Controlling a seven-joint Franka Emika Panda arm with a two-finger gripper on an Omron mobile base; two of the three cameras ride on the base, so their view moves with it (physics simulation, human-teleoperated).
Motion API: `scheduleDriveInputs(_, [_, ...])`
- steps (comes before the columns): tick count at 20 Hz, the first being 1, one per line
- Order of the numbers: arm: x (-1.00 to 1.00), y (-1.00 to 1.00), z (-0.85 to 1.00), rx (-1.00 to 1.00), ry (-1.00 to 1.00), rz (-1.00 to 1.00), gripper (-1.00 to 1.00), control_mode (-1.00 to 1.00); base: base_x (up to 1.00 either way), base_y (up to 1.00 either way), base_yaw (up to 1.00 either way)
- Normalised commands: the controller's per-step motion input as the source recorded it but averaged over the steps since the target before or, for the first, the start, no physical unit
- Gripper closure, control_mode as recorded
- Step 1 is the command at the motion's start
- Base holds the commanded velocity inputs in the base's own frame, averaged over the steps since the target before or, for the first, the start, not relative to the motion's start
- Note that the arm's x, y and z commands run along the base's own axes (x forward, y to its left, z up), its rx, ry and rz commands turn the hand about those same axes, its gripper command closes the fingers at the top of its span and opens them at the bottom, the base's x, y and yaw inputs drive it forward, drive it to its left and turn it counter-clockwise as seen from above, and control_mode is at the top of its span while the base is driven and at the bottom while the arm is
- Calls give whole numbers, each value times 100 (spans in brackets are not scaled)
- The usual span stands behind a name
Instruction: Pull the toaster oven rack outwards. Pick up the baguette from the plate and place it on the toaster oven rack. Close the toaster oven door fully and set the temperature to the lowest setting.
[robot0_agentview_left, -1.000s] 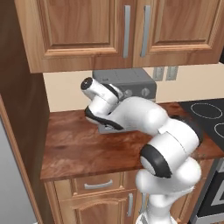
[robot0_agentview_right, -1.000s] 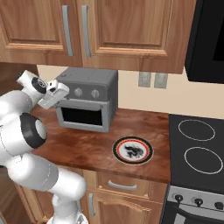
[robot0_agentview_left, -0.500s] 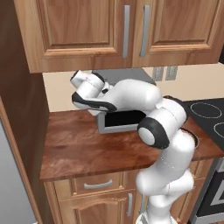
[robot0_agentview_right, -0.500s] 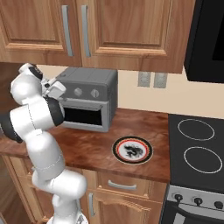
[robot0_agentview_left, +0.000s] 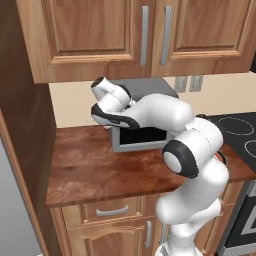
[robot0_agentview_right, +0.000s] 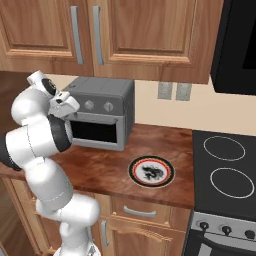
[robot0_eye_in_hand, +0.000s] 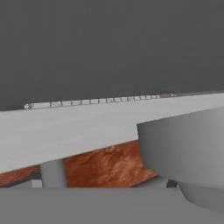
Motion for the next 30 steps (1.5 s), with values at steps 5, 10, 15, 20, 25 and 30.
scheduleDriveInputs(5, [31,-40,-24,34,-56,5,-100,-100,0,0,0])
scheduleDriveInputs(10, [24,-33,-20,35,-64,12,-100,-100,0,0,0])
scheduleDriveInputs(15, [8,-12,7,24,-32,4,-100,-100,0,0,0])
scheduleDriveInputs(20, [-2,0,46,18,-22,0,-100,-100,0,0,0])
scheduleDriveInputs(25, [-53,-10,32,22,-28,3,-100,-100,0,0,0])
scheduleDriveInputs(30, [-68,-52,21,17,-21,2,-100,-100,0,0,0])
